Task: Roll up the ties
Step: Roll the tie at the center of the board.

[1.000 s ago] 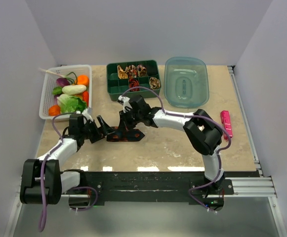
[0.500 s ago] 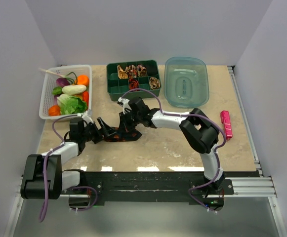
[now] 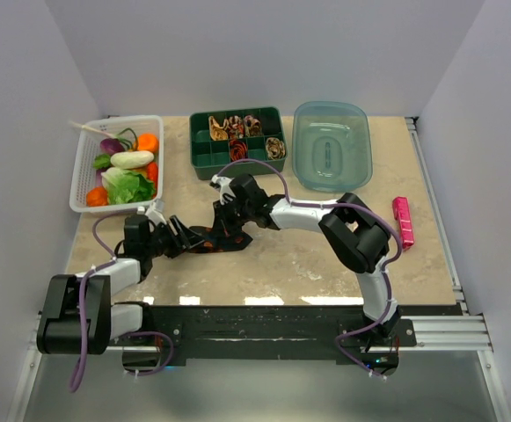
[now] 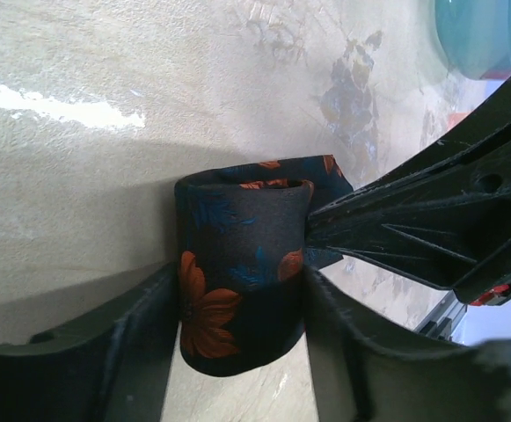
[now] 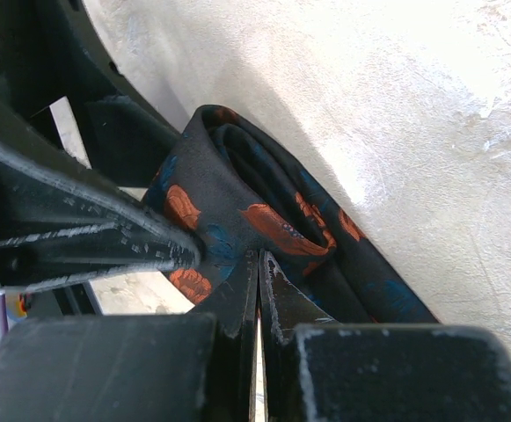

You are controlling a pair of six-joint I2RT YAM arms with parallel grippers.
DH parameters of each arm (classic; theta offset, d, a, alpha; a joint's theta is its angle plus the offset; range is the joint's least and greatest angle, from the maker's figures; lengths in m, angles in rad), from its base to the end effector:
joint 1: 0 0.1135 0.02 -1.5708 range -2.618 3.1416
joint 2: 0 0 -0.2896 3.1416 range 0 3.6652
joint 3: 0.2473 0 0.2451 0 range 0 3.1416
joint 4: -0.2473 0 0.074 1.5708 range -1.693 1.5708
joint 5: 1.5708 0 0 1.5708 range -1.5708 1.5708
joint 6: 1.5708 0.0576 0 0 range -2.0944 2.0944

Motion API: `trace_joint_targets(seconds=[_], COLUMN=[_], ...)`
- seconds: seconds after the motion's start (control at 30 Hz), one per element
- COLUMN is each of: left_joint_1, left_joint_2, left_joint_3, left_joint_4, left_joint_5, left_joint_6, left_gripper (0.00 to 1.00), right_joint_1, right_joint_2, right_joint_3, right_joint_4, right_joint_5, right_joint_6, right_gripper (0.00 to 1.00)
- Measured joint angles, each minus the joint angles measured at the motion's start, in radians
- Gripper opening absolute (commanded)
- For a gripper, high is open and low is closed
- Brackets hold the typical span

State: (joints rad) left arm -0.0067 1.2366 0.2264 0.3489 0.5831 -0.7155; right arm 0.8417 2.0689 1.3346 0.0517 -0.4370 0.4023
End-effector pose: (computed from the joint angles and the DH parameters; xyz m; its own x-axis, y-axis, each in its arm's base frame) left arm 0.1983 -0.0330 0.1427 -0.7522 -0.5426 -0.3738 -0.0707 0.6305 -0.7729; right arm 0.2969 0.3689 0.1736 -0.7369 -0.2924 -0.6095 -0.6585 0.5143 0.5495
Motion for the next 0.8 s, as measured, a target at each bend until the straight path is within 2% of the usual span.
trace_joint_targets(seconds=[0.03,0.1,0.13,0.37,0.6,0.8], left_joint_1=[0.0,0.0,0.0,0.0,0.0,-0.028], left_joint_2=[-0.005,-0.016,-0.019,-0.027,-0.029,-0.037], left_joint_3=[-0.003,-0.008,-0.009,0.002,0.084,0.193], left_joint_4=[0.0,0.0,0.0,-0.032,-0.183,-0.353], left_joint_5=[-0.002,-0.004,-0.003,-0.004,-0.029,-0.145], left_joint_6=[0.0,-0.001,-0.003,0.006,0.066,0.112], left_gripper=[0.47,0.45,0.4,0.29,0.22,0.17], right_joint_1=[0.0,0.0,0.0,0.0,0.0,0.001], right_joint_2=[0.0,0.0,0.0,0.0,0.0,0.0], right_joint_3=[0.0,-0.001,-0.002,-0.002,-0.002,-0.002], right_joint_4=[0.001,0.003,0.003,0.003,0.0,-0.009], right_joint_5=[0.0,-0.001,-0.001,-0.002,-0.002,-0.002], right_joint_6=[0.0,0.001,0.001,0.001,0.001,0.006], right_gripper=[0.0,0.0,0.0,0.0,0.0,0.0])
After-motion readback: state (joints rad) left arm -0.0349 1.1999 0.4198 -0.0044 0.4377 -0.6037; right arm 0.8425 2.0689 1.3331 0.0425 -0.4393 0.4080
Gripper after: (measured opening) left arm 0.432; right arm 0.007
